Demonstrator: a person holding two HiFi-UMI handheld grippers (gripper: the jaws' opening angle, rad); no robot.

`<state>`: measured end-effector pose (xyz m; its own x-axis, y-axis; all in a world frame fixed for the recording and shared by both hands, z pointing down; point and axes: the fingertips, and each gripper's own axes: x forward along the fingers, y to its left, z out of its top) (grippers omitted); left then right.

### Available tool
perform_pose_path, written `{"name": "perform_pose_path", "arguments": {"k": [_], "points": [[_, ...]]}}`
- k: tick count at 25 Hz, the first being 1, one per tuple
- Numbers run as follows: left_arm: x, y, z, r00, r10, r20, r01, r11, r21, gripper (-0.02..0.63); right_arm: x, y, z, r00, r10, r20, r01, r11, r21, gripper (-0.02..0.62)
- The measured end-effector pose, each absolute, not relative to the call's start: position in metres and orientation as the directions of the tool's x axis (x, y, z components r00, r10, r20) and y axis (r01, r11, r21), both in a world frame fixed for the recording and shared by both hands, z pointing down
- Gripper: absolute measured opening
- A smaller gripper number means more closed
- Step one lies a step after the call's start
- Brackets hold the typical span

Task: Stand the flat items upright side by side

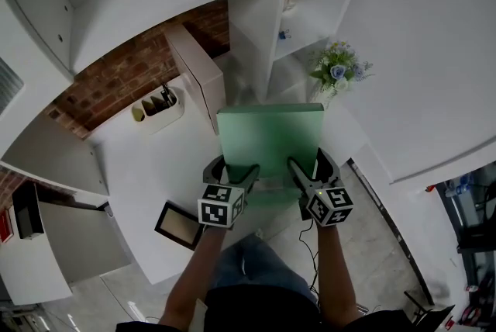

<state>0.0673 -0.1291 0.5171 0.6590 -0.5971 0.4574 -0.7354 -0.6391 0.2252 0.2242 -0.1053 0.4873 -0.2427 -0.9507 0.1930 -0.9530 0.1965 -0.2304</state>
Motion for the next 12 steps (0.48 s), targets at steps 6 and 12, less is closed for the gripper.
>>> {"name": "perform_pose_path", "arguments": {"k": [6, 12], "points": [[0.058, -0.138, 0.482, 0.657, -0.684, 0.317, -0.746, -0.652, 0.138, 0.339, 0.214, -0.106, 0.462, -0.242, -0.966, 0.085, -0.959, 0.225, -0.173, 0.36], [0.054, -0.139, 0.472, 0.677, -0.713, 0.18, -0.732, -0.678, 0.068, 0.34, 0.21, -0.104, 0.453, -0.227, -0.974, 0.022, -0.967, 0.222, -0.121, 0.36]]}}
